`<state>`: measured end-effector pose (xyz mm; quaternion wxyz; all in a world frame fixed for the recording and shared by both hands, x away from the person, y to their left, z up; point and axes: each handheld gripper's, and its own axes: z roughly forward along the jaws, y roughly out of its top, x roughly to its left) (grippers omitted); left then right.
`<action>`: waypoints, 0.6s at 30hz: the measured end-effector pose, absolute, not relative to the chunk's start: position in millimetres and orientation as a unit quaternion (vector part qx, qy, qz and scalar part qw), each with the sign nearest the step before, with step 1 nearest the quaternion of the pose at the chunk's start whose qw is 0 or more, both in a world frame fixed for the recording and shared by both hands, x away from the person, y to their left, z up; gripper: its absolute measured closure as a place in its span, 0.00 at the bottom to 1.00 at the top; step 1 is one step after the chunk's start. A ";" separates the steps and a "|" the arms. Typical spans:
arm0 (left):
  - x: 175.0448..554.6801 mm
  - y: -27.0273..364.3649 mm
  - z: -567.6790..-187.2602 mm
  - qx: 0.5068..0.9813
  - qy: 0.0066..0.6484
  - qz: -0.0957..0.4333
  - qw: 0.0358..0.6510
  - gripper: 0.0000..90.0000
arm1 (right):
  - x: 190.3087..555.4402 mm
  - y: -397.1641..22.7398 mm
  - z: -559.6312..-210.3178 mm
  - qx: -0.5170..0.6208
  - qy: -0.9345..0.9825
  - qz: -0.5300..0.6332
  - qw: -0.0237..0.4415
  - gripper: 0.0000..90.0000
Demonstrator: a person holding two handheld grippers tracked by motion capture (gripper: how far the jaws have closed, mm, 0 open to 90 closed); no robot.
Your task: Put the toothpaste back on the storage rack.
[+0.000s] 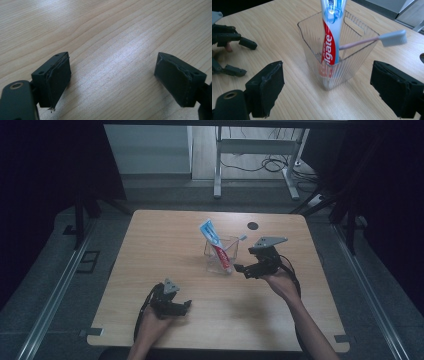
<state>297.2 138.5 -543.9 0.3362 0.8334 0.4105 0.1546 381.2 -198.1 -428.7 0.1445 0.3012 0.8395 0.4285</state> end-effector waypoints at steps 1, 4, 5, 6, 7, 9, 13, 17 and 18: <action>297.3 138.6 -543.9 0.833 0.410 0.155 0.336 0.15 | 380.1 -199.1 -429.5 0.302 0.840 0.427 0.144 0.12; 297.3 138.6 -543.8 0.834 0.410 0.155 0.336 0.15 | 377.1 -202.1 -432.1 0.304 0.841 0.424 0.143 0.11; 297.3 138.6 -543.8 0.834 0.410 0.154 0.336 0.15 | 376.1 -203.1 -433.1 0.304 0.841 0.424 0.144 0.11; 297.3 138.6 -543.8 0.834 0.410 0.155 0.336 0.15 | 375.0 -204.2 -434.0 0.305 0.841 0.424 0.144 0.10; 297.2 138.4 -543.9 0.833 0.411 0.155 0.337 0.15 | 374.0 -205.2 -434.9 0.306 0.840 0.423 0.145 0.10; 297.1 138.2 -544.1 0.832 0.412 0.155 0.338 0.15 | 371.9 -207.5 -436.6 0.307 0.840 0.422 0.145 0.09; 297.2 138.2 -544.1 0.832 0.412 0.155 0.338 0.15 | 367.3 -213.3 -439.7 0.311 0.840 0.421 0.145 0.07; 297.2 138.2 -544.1 0.832 0.412 0.155 0.338 0.15 | 362.5 -220.6 -443.2 0.316 0.838 0.421 0.146 0.07; 297.2 138.2 -544.1 0.832 0.412 0.155 0.338 0.15 | 361.3 -222.8 -444.1 0.317 0.837 0.421 0.146 0.07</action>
